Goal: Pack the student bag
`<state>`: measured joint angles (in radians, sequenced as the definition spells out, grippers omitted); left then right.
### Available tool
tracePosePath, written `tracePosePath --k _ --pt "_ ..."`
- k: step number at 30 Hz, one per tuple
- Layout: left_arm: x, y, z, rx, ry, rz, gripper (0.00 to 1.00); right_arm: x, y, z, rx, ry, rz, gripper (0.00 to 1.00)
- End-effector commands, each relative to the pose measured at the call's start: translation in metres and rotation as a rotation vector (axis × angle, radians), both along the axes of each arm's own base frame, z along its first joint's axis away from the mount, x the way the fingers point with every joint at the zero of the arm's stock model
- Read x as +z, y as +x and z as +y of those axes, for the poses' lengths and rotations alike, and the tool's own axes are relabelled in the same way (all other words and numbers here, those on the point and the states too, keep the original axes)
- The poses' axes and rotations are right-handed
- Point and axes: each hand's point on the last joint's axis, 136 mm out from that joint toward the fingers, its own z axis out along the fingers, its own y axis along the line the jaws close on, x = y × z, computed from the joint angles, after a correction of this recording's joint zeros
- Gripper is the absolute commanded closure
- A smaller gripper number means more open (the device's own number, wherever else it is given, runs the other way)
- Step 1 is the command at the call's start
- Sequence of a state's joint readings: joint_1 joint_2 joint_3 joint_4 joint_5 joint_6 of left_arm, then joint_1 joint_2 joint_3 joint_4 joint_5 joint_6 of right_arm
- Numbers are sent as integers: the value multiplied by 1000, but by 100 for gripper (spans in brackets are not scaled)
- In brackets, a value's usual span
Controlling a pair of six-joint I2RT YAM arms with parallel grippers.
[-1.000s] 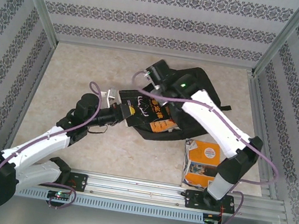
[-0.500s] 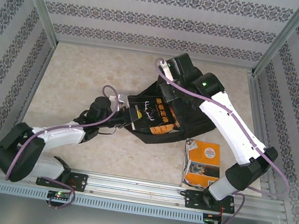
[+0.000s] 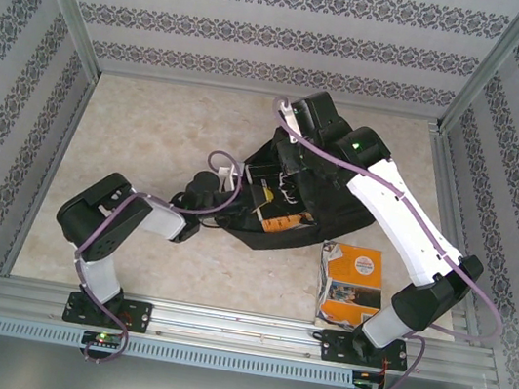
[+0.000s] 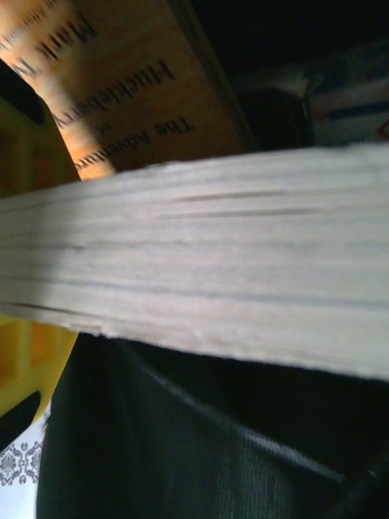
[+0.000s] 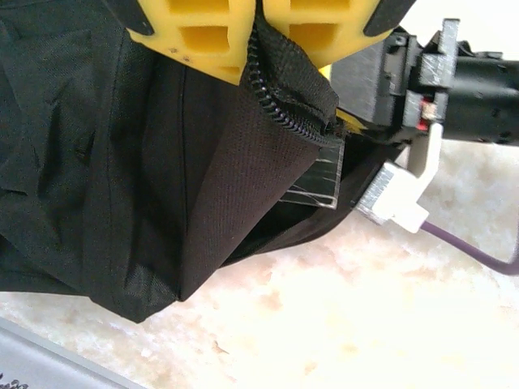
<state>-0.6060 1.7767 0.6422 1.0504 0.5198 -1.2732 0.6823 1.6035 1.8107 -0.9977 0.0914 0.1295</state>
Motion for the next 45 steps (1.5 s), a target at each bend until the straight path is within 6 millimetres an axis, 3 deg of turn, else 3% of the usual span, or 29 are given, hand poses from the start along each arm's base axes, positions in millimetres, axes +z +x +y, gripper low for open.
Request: tracePosePath --k 1,3,4,6,8,11,15,19,25,29,33,36,40,42,44,45 --pt "25 6 -26 -21 -7 -77 100 31 9 10 -20 115 -81 100" --pt "18 9 -38 -34 60 -61 93 31 12 9 -45 120 -96 100" --pt "15 11 -43 -34 92 -57 83 29 14 9 -55 125 -99 100" --pt "5 17 -53 -57 156 -39 52 28 18 8 -77 146 -101 100" --pt "-2 23 -65 -100 149 -23 37 25 21 7 -96 167 -102 100" --pt "-7 34 -64 -122 108 22 26 20 30 -4 -143 198 -103 100" --pt "-8 27 -36 -99 151 46 15 12 40 -19 -203 307 -67 100" --pt "-5 5 -14 -121 186 74 11 5 48 -20 -218 353 -45 100" --pt "4 -20 46 -50 256 116 11 -5 55 -5 -192 393 -6 100" --pt "29 -28 88 37 325 81 11 -21 55 20 -140 437 58 100" --pt "49 -34 122 107 359 63 21 -31 66 44 -122 429 80 100" --pt "61 -39 136 135 388 43 21 -30 81 62 -122 459 101 100" --pt "72 -50 148 155 450 19 20 -35 74 91 -49 385 105 99" --pt "72 -57 151 152 466 18 20 -42 64 97 -15 313 101 74" --pt "69 -63 150 127 468 31 20 -47 53 90 -8 239 80 42" --pt "66 -65 149 114 468 39 20 -44 47 85 -3 230 66 35"
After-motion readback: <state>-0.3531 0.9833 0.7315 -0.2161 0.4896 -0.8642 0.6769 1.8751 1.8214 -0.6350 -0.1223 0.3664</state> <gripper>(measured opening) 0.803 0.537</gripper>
